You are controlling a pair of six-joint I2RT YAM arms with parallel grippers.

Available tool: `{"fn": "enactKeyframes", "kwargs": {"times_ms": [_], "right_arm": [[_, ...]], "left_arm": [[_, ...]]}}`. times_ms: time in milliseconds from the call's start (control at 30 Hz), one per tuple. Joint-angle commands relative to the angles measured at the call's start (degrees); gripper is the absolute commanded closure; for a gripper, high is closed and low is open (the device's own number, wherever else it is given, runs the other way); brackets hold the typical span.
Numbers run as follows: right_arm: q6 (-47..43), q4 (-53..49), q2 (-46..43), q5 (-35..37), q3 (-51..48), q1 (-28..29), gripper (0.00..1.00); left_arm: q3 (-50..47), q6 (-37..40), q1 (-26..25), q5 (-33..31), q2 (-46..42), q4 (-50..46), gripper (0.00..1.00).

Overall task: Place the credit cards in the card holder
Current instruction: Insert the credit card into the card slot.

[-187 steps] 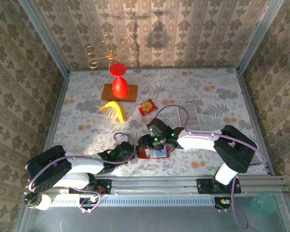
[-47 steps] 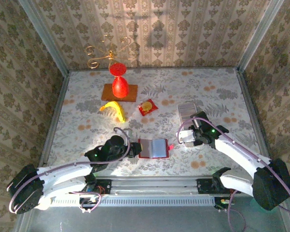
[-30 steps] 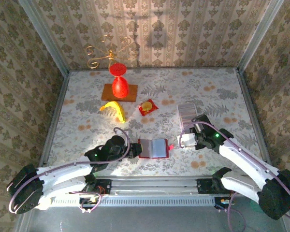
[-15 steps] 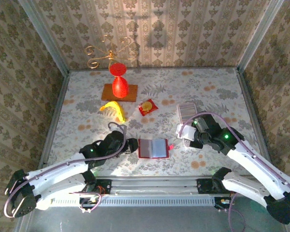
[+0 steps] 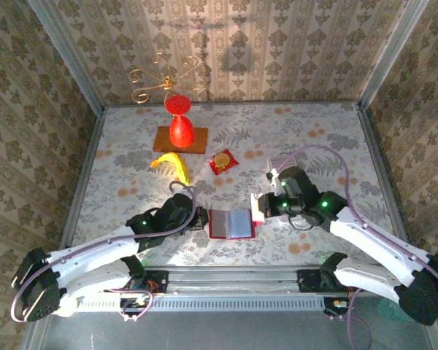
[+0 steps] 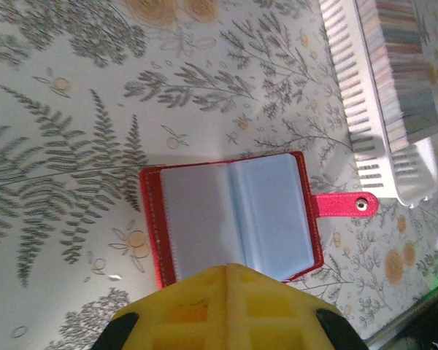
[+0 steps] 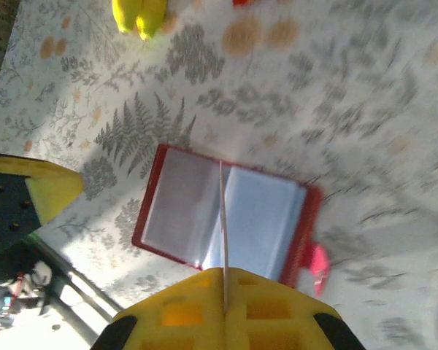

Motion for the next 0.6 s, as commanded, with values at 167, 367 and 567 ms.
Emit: {"fn": "enactKeyframes", "kwargs": {"times_ms": [167,367,567], "right_arm": [[19.7,18.3,9.3,-1.8,-4.3,5.8,1.0],[21.2,20.8,16.8,-0.5,-3.5,8.0,1.0],[21.8,21.8,19.7,0.8,-3.4,8.3,1.0]], "left_arm": [[0.0,0.2,0.4,5.8,7.9,7.6,1.0],[-0.4,1.0,0.5,6.3,10.8,8.9,1.0],[-1.1,0.9,0.5,6.0,13.9,9.3,1.0]]}}
